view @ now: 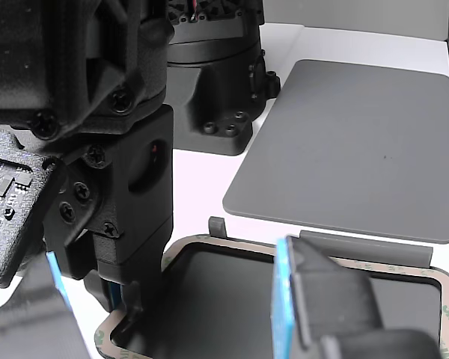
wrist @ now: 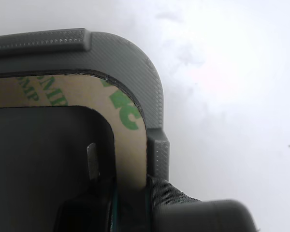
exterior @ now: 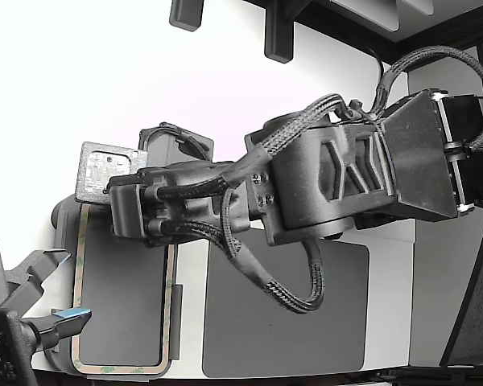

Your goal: Move top rectangular frame to the holder.

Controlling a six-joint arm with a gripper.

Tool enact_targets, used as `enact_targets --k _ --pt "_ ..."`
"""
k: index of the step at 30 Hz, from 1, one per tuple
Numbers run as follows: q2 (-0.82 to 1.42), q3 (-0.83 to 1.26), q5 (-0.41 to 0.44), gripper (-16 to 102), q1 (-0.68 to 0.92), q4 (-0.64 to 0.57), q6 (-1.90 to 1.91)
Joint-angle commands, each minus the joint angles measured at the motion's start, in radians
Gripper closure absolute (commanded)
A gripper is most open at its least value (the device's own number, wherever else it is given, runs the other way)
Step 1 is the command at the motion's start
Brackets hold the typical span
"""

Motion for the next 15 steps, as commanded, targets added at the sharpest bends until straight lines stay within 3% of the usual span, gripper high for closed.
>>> enact_targets --k 1,12,14,15 --pt "0.029 -0.011 -0.005 97 -0.014 -0.005 -0.002" --pt "0.029 -0.008 -0.009 97 -0.014 -0.014 -0.011" --pt "0.028 -0.006 -0.02 87 -0.014 -0.018 -0.023" --pt "0.026 -0.006 -0.021 89 -0.014 -0.018 -0.023"
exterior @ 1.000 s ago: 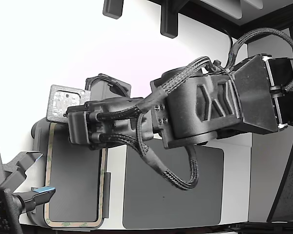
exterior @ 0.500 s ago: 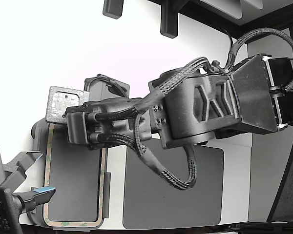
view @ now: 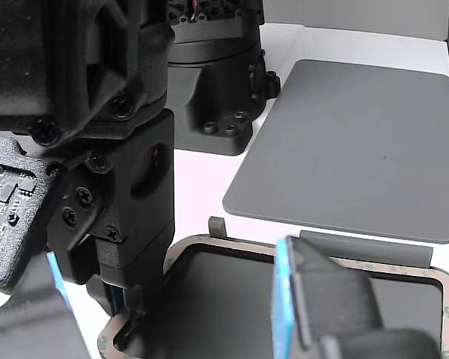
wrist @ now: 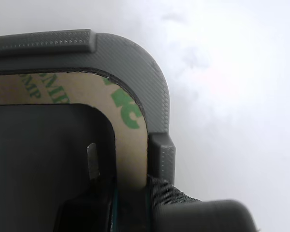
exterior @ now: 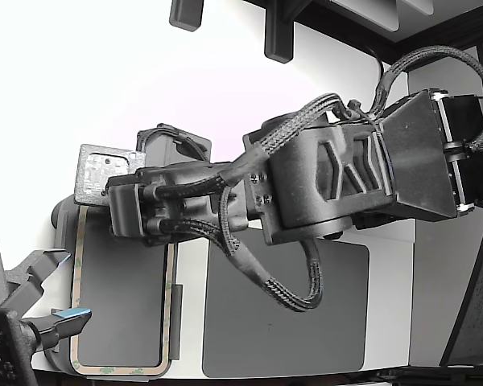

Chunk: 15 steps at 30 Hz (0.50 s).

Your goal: Move top rectangular frame to the holder.

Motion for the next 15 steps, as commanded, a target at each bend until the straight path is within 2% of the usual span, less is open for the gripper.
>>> enact_targets --k 1,4,5,8,9,10,12,15 --pt "0.026 -0.015 -0.008 93 -0.012 -0.003 -0.005" --pt "0.026 -0.017 -0.008 96 -0.009 0.002 0.0" --pt "0.026 -0.018 -0.006 91 -0.009 0.003 0.0" --pt "0.026 -0.026 -0.009 60 -0.006 0.005 -0.011" --pt "0.025 -0.028 -0.011 43 -0.006 0.005 -0.012" --pt "0.025 -0.029 -0.014 15 -0.006 0.005 -0.014" --pt "0.025 -0.032 -0.014 -14 -0.006 0.005 -0.011" --pt "0.023 -0.032 -0.014 -14 -0.006 0.002 -0.014"
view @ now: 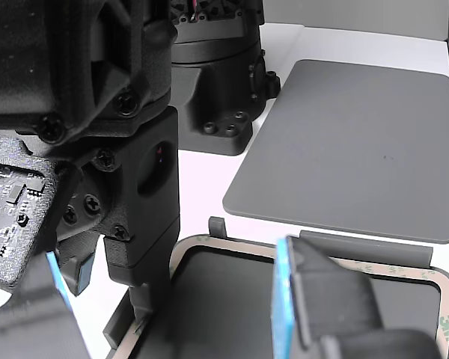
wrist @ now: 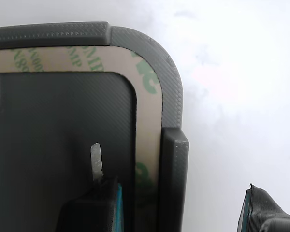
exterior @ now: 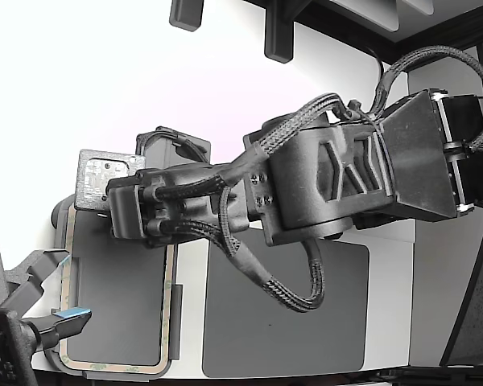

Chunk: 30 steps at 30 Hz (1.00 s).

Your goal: Move top rectangular frame to the holder.

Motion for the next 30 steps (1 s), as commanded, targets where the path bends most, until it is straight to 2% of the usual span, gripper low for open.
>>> enact_targets --k 1,5,15,21,23,30 --pt "0.023 -0.029 0.002 -14 -0.008 -0.008 0.0" --pt "0.025 -0.055 0.017 -14 -0.005 -0.009 0.009" --pt "0.155 -0.034 0.129 -14 -0.006 -0.028 0.055" --pt "0.431 0.239 0.175 -14 -0.054 -0.219 0.048" --pt "0.506 0.295 0.192 -14 -0.081 -0.245 0.063" --pt "0.77 0.463 0.12 -14 -0.253 -0.301 -0.094"
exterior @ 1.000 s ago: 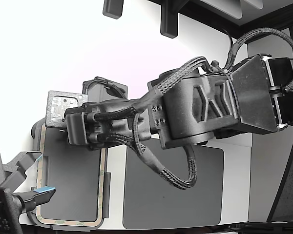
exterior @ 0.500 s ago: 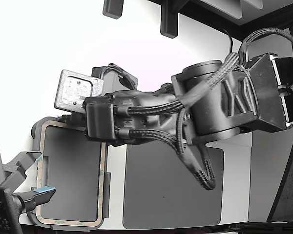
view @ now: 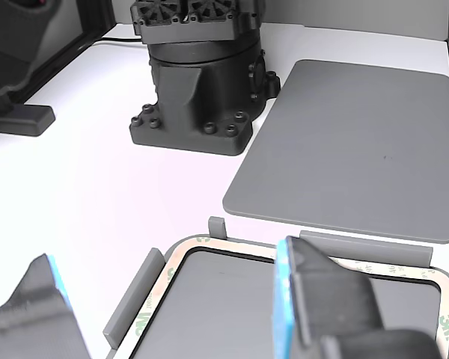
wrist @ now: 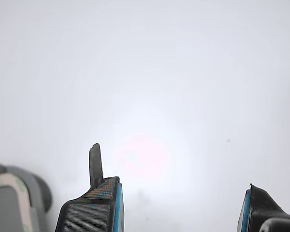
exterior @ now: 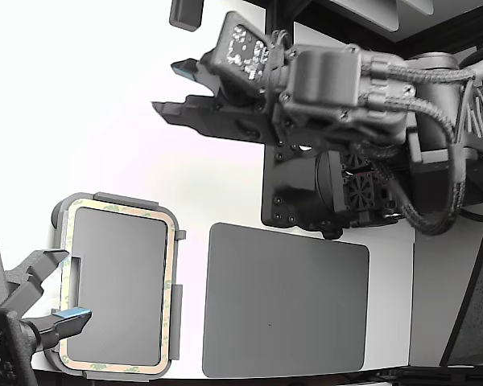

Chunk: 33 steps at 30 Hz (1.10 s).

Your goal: Move top rectangular frame to the holder.

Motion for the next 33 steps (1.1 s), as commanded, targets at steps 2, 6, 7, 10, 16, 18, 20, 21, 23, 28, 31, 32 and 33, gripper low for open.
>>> enact_targets --k 2,6,7,10,16,18,20,21,23,28,31,32,33 --pt "0.202 0.098 -0.052 -14 -0.104 -0.037 -0.084" --pt "0.347 0.295 -0.104 -14 -0.143 -0.11 -0.11" --pt "0.382 0.347 -0.104 -14 -0.143 -0.135 -0.101" --pt "0.466 0.459 -0.104 -14 -0.135 -0.164 -0.112" --pt "0.686 0.673 -0.144 -14 -0.132 -0.206 -0.141" --pt "0.753 0.727 -0.141 -14 -0.115 -0.196 -0.12" --pt "0.813 0.776 -0.146 -14 -0.106 -0.183 -0.123" --pt "0.859 0.811 -0.147 -14 -0.104 -0.183 -0.123" --pt "0.939 0.874 -0.155 -14 -0.097 -0.173 -0.126" --pt "0.976 0.897 -0.143 -14 -0.077 -0.166 -0.112" --pt "0.976 0.897 -0.141 -14 -0.077 -0.166 -0.109" --pt "0.976 0.897 -0.141 -14 -0.077 -0.166 -0.109" --pt "0.976 0.897 -0.141 -14 -0.077 -0.166 -0.109"
